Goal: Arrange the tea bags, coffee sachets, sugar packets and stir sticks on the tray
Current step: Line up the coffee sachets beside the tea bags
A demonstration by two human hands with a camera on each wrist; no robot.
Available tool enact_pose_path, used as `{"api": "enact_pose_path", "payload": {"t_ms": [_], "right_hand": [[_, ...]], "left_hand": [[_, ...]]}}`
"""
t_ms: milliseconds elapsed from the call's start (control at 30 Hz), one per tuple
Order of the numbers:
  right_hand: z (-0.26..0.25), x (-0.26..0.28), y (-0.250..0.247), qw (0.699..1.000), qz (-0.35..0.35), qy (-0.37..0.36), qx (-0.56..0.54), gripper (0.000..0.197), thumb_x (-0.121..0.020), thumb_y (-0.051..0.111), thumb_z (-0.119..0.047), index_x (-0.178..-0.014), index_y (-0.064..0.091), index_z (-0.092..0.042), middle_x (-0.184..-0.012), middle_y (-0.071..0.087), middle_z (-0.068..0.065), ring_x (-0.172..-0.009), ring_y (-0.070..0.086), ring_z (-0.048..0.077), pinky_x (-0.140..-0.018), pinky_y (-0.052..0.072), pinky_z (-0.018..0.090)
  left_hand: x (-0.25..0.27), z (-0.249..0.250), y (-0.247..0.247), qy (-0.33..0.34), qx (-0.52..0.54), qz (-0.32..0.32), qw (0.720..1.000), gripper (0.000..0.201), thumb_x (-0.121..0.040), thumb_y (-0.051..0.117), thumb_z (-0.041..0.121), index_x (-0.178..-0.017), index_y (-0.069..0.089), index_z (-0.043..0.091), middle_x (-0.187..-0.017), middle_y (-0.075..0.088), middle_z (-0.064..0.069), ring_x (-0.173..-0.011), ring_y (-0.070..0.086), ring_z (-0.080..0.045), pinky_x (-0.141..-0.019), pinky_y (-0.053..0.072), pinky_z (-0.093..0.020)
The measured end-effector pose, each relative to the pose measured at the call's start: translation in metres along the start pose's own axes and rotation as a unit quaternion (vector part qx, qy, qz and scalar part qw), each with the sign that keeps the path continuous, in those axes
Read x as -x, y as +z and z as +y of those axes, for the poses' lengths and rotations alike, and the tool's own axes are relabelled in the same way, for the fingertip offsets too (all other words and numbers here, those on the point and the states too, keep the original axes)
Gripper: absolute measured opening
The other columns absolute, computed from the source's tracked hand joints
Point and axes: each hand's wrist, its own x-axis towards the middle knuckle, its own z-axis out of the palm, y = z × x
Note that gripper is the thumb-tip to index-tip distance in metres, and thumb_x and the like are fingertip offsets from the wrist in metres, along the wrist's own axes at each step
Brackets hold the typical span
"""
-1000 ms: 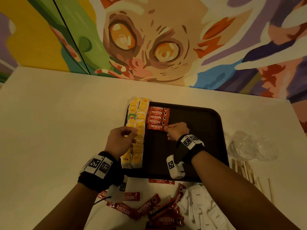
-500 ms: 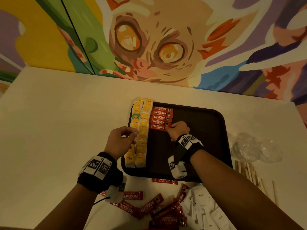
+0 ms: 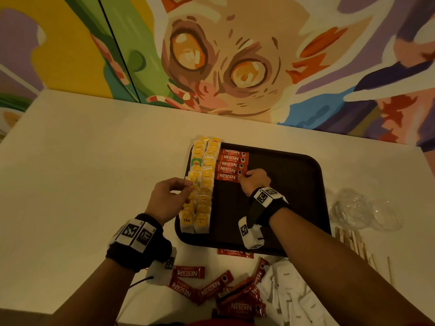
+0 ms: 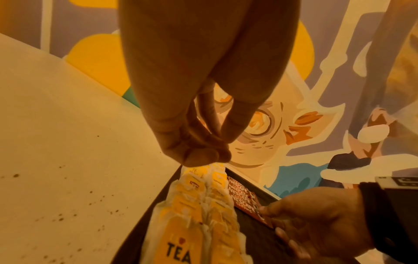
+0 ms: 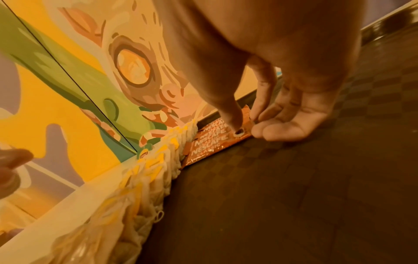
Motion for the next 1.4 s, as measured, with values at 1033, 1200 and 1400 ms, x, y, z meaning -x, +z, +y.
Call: {"api": "enact_pose_path", "payload": {"t_ms": [1033, 1200, 1400], "right_hand": [[0.145, 0.153, 0.007, 0.807, -0.284, -0.343, 0.387, 0.073, -0.083, 0.069, -0.05, -0.145, 0.033, -0.036, -0.141, 0.03, -0.001, -0.127, 0.031, 0.018, -0.11, 0.033, 0.042], [0.142, 0.147, 0.009, 0.827, -0.254, -0.345, 0.364, 0.058, -0.091, 0.062, -0.043, -0.143, 0.04, -0.03, -0.14, 0.035, -0.003, -0.127, 0.036, 0.017, -0.108, 0.038, 0.039], [0.142, 0.148, 0.007, 0.874, -0.238, -0.325, 0.273, 0.034, -0.1, 0.05, -0.036, -0.131, 0.055, -0.022, -0.129, 0.047, -0.004, -0.119, 0.046, 0.012, -0.106, 0.042, 0.032]], "left_hand": [[0.104, -0.109, -0.001, 0.193, -0.416, -0.221, 0.861, 0.041, -0.092, 0.059, 0.034, -0.131, 0.055, 0.022, -0.127, 0.049, -0.003, -0.112, 0.045, -0.021, -0.099, 0.042, -0.04], [0.102, -0.107, 0.015, 0.2, -0.472, -0.201, 0.835, 0.044, -0.1, 0.042, 0.033, -0.14, 0.039, 0.015, -0.143, 0.036, -0.006, -0.125, 0.035, -0.025, -0.108, 0.032, -0.037], [0.104, -0.099, 0.018, 0.16, -0.456, -0.208, 0.851, 0.04, -0.101, 0.036, 0.025, -0.14, 0.032, 0.015, -0.142, 0.036, -0.007, -0.123, 0.033, -0.023, -0.107, 0.03, -0.033]]}}
